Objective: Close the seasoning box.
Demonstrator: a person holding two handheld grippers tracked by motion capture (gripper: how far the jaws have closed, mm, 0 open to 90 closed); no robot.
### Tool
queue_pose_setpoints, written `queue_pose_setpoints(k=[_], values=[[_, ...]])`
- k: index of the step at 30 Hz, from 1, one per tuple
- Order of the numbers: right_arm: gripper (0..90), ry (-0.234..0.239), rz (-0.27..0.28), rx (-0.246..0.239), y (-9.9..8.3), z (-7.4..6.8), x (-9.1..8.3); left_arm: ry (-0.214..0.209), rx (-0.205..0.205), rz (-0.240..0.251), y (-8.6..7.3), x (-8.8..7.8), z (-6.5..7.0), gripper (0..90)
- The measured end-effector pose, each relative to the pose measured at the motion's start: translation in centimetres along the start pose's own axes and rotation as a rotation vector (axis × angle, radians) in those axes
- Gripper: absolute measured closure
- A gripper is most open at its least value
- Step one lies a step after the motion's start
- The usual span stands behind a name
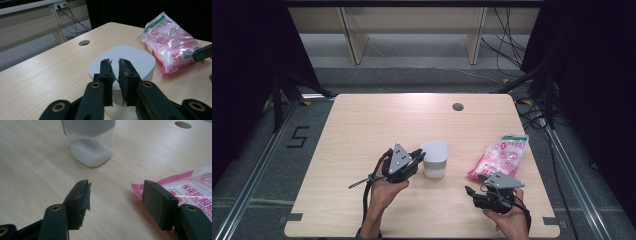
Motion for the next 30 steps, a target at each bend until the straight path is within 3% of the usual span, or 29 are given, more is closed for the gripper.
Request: queue_pose_setpoints(k=[6, 7, 10, 13, 18, 21, 22, 23, 25, 27, 30], values=[[39.0, 0.004, -0.001, 0.007, 0.0, 0.0, 0.0, -0.034, -0.016, -0.005, -0.5, -0.2, 0.7, 63.7], [39.0, 0.002, 0.009, -0.021, 0.1, 0.2, 0.1, -0.039, -0.030, -0.002, -0.6, -0.2, 0.8, 60.4], [39.0, 0.005, 0.000, -0.020, 0.0, 0.2, 0.1, -0.053, -0.041, -0.007, -0.8, -0.3, 1.2, 53.7], [38.9, -0.003, 0.009, -0.038, 0.0, 0.4, 0.2, -0.041, -0.047, -0.010, -1.0, -0.5, 1.2, 47.5], [38.8, 0.008, 0.009, -0.027, 0.0, 0.3, 0.2, -0.034, -0.074, -0.014, -1.2, -0.7, 1.6, 35.1], [38.8, 0.010, 0.010, -0.023, 0.0, 0.3, 0.2, -0.043, -0.078, -0.009, -1.4, -0.7, 1.9, 32.3], [38.8, 0.017, 0.005, -0.026, 0.0, 0.3, 0.2, -0.044, -0.056, -0.014, -1.5, -0.8, 1.9, 31.5], [38.8, 0.015, 0.002, -0.026, 0.0, 0.2, 0.2, -0.051, -0.088, -0.011, -1.6, -0.7, 2.2, 30.5], [38.7, 0.007, -0.004, -0.006, -0.1, 0.0, 0.2, -0.046, -0.081, -0.026, -1.9, -0.8, 2.3, 29.4], [38.7, -0.004, 0.019, -0.053, 0.1, 0.3, 0.3, -0.045, -0.077, -0.024, -2.0, -0.9, 2.4, 28.9], [38.7, 0.002, 0.005, -0.042, 0.0, 0.2, 0.3, -0.057, -0.082, -0.013, -2.2, -0.9, 2.7, 28.5]])
Point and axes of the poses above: each handheld gripper's, and its own axes: x roughly forward along the jaws, y roughly out of its top, z roughly to its right, the point moved 6 cm from there along x, roughly forward along the jaws, and after that the axes turned 4 degrees about -z, right-handed, at the moved point
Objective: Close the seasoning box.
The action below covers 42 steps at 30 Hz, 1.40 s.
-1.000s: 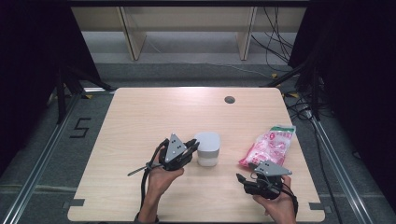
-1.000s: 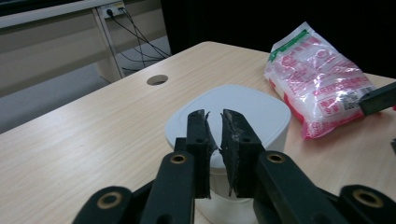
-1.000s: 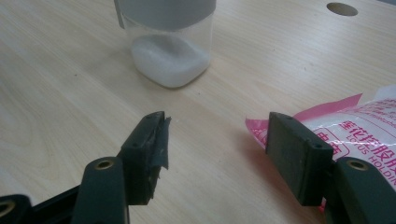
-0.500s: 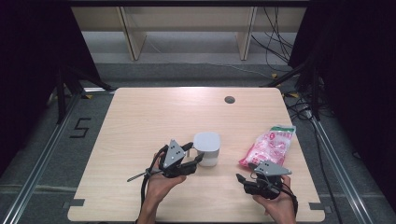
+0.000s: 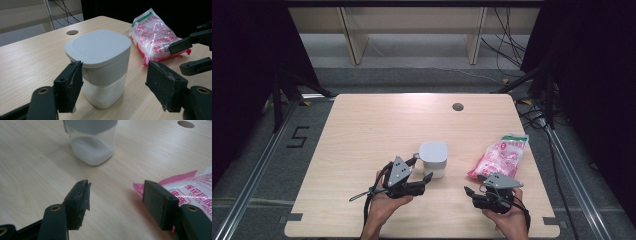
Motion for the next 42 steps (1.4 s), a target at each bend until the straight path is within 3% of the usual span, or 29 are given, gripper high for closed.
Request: queue_pose_setpoints(k=[6, 11, 13, 21, 25, 32, 34, 35, 38, 42], values=[[38.8, 0.008, 0.001, 0.016, 0.0, -0.1, -0.1, -0.007, -0.003, 0.006, -0.4, -0.1, 0.3, 28.2], [38.6, 0.021, -0.004, 0.001, 0.0, -0.2, 0.0, -0.012, -0.003, -0.004, -0.9, 0.0, 0.7, 27.7], [38.5, 0.003, 0.006, 0.001, 0.1, -0.2, 0.0, -0.010, 0.005, -0.008, -1.0, 0.0, 0.9, 27.6], [36.7, 0.010, -0.004, 0.008, 0.1, -0.4, 0.0, -0.009, 0.012, -0.007, -1.6, -0.2, 1.4, 27.0], [36.2, 0.012, -0.002, 0.014, 0.0, -0.4, 0.0, -0.022, -0.004, 0.000, -2.0, -0.1, 1.7, 26.8], [35.8, 0.015, -0.004, 0.018, 0.1, -0.6, 0.0, -0.022, -0.015, -0.030, -3.5, -0.5, 2.2, 26.5], [35.6, 0.008, 0.008, -0.012, 0.1, -0.4, 0.0, -0.025, -0.005, -0.040, -3.9, -0.5, 2.3, 26.2], [35.5, 0.022, -0.011, 0.022, 0.0, -0.8, -0.1, -0.025, -0.014, -0.038, -4.0, -0.5, 2.4, 26.0], [34.3, 0.022, -0.005, -0.011, -0.1, -0.7, 0.0, -0.023, -0.015, -0.041, -4.4, -0.6, 2.7, 25.5], [32.7, 0.041, -0.021, 0.003, -0.4, -1.1, -0.2, -0.015, -0.022, -0.046, -4.9, -0.8, 3.0, 25.2]])
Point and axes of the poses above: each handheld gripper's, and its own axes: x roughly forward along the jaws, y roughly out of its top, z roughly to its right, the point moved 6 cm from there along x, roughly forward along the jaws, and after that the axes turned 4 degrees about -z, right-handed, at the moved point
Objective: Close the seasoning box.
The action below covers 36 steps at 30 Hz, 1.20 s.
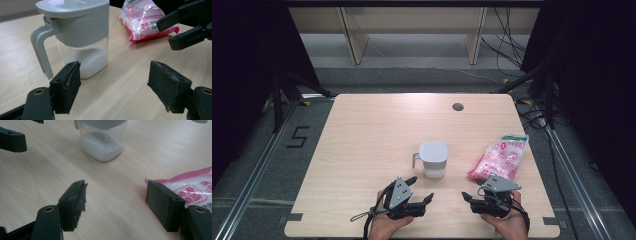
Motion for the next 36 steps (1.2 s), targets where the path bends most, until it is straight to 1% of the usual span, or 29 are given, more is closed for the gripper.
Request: queue_pose_setpoints(k=[1, 2, 3, 4, 5, 6, 7, 8, 9, 10, 11, 12, 13, 14, 15, 17, 18, 19, 20, 21, 22, 24, 26, 28, 29, 31, 33, 35, 36], values=[[32.5, 0.010, -0.018, 0.014, -0.2, -0.3, 0.0, -0.002, 0.000, -0.002, -0.1, 0.1, 0.1, 25.1], [32.4, 0.008, -0.018, 0.006, -0.4, -0.2, 0.0, -0.009, 0.002, -0.004, -0.3, 0.2, 0.3, 25.1], [32.4, 0.009, -0.018, -0.009, -0.4, -0.2, 0.0, 0.000, 0.007, -0.012, -0.5, 0.2, 0.4, 25.0], [32.4, 0.006, -0.011, -0.013, -0.4, -0.2, 0.0, -0.005, 0.019, -0.018, -0.7, 0.2, 0.5, 24.9], [32.3, 0.011, -0.016, -0.006, -0.5, -0.4, -0.1, -0.010, 0.000, -0.014, -1.0, 0.4, 0.7, 24.9], [32.3, 0.006, -0.005, -0.020, -0.5, -0.3, -0.2, -0.002, 0.003, -0.027, -1.2, 0.4, 0.8, 24.9], [32.2, 0.013, -0.002, -0.011, -0.5, -0.4, -0.3, -0.010, 0.005, -0.024, -1.4, 0.6, 0.9, 24.9], [32.2, 0.010, -0.004, -0.015, -0.6, -0.4, -0.4, -0.014, 0.012, -0.037, -1.6, 0.7, 1.1, 24.9], [32.1, 0.018, -0.008, 0.004, -0.8, -0.5, -0.4, -0.013, 0.007, -0.031, -1.7, 0.8, 1.2, 24.9], [32.1, 0.014, -0.007, -0.006, -0.8, -0.5, -0.5, -0.017, 0.014, -0.037, -1.8, 0.8, 1.3, 24.9], [32.0, 0.015, -0.008, 0.008, -1.0, -0.6, -0.5, -0.027, 0.017, -0.040, -1.8, 0.8, 1.3, 24.8], [32.0, 0.018, -0.012, -0.004, -1.1, -0.6, -0.6, -0.020, 0.013, -0.047, -1.8, 0.8, 1.3, 24.9], [32.0, 0.026, -0.023, 0.020, -1.3, -1.0, -0.5, -0.024, 0.009, -0.036, -1.8, 0.8, 1.3, 24.8], [31.9, 0.023, -0.022, 0.001, -1.3, -0.9, -0.5, -0.014, 0.018, -0.043, -1.8, 0.7, 1.3, 24.8], [31.8, 0.022, -0.018, -0.008, -1.3, -0.9, -0.5, -0.013, 0.015, -0.034, -1.8, 0.7, 1.3, 24.7], [31.8, 0.033, -0.019, 0.011, -1.5, -1.2, -0.5, -0.020, 0.013, -0.035, -1.8, 0.6, 1.3, 24.6], [31.8, 0.031, -0.014, -0.011, -1.4, -1.0, -0.5, -0.020, 0.013, -0.037, -1.8, 0.6, 1.2, 24.6], [31.8, 0.027, -0.023, 0.011, -1.6, -1.2, -0.6, -0.021, 0.014, -0.036, -1.8, 0.5, 1.2, 24.5], [31.8, 0.023, -0.018, -0.004, -1.6, -1.0, -0.5, -0.011, 0.019, -0.040, -1.8, 0.4, 1.2, 24.5], [31.8, 0.023, -0.018, -0.007, -1.6, -1.0, -0.5, -0.012, 0.014, -0.035, -1.7, 0.4, 1.2, 24.5], [31.8, 0.023, -0.018, -0.009, -1.6, -1.0, -0.5, -0.009, 0.024, -0.035, -1.7, 0.4, 1.0, 24.5], [31.7, 0.045, -0.023, -0.015, -1.7, -1.2, -0.5, -0.016, 0.018, -0.034, -1.7, 0.4, 1.1, 24.3], [31.7, 0.043, -0.026, -0.005, -1.7, -1.2, -0.5, -0.018, 0.015, -0.038, -1.8, 0.3, 1.1, 24.1], [31.8, 0.038, -0.028, -0.009, -1.7, -1.1, -0.5, -0.013, 0.029, -0.044, -1.8, 0.3, 1.0, 23.9], [31.8, 0.031, -0.031, 0.003, -1.8, -1.1, -0.6, -0.008, 0.025, -0.038, -1.8, 0.3, 1.0, 23.9], [31.8, 0.029, -0.031, 0.001, -1.8, -1.1, -0.6, -0.015, 0.022, -0.041, -1.8, 0.4, 1.1, 23.9], [31.7, 0.027, -0.033, -0.002, -1.8, -1.0, -0.6, -0.009, 0.024, -0.043, -1.8, 0.4, 1.0, 23.8], [31.7, 0.044, -0.036, 0.005, -1.9, -1.1, -0.5, -0.008, 0.021, -0.040, -1.8, 0.3, 1.0, 23.7], [31.7, 0.046, -0.037, -0.005, -1.9, -1.0, -0.5, -0.007, 0.017, -0.042, -1.8, 0.3, 0.9, 23.6]])
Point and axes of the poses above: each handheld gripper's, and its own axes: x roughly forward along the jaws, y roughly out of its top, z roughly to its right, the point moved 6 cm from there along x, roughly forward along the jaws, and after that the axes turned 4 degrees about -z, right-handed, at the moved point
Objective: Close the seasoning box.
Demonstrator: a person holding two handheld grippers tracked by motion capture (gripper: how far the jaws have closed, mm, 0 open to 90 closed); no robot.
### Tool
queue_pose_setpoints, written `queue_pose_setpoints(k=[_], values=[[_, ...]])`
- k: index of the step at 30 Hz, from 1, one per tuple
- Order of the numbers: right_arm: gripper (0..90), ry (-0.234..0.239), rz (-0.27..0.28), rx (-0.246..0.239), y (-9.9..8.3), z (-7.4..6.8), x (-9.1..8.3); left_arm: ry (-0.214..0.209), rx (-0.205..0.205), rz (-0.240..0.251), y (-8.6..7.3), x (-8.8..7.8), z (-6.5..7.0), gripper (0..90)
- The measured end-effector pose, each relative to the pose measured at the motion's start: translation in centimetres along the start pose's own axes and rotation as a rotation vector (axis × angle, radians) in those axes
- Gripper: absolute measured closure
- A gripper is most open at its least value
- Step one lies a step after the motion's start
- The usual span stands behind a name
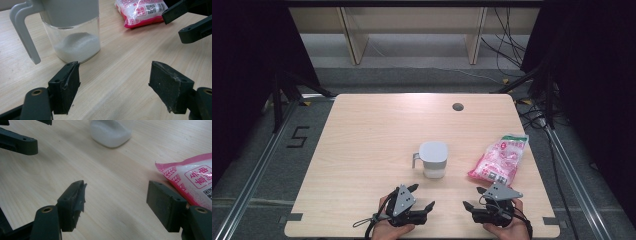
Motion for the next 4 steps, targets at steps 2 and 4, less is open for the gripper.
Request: queue_pose_setpoints(k=[2, 4], values=[[31.7, -0.024, 0.004, -0.004, 0.00, 0.18, -0.06, 0.007, 0.004, -0.005, -0.04, -0.06, -0.21, 23.5], [31.7, -0.023, 0.006, 0.021, -0.06, 0.00, -0.01, -0.001, -0.014, 0.009, 0.02, -0.01, -0.27, 23.4]])
Point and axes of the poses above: each handheld gripper's, and its own axes: x roughly forward along the jaws, y roughly out of its top, z roughly to its right, the point moved 6 cm from there along x, roughly forward along the jaws, and after that the axes turned 4 degrees about -z, right-handed, at the moved point
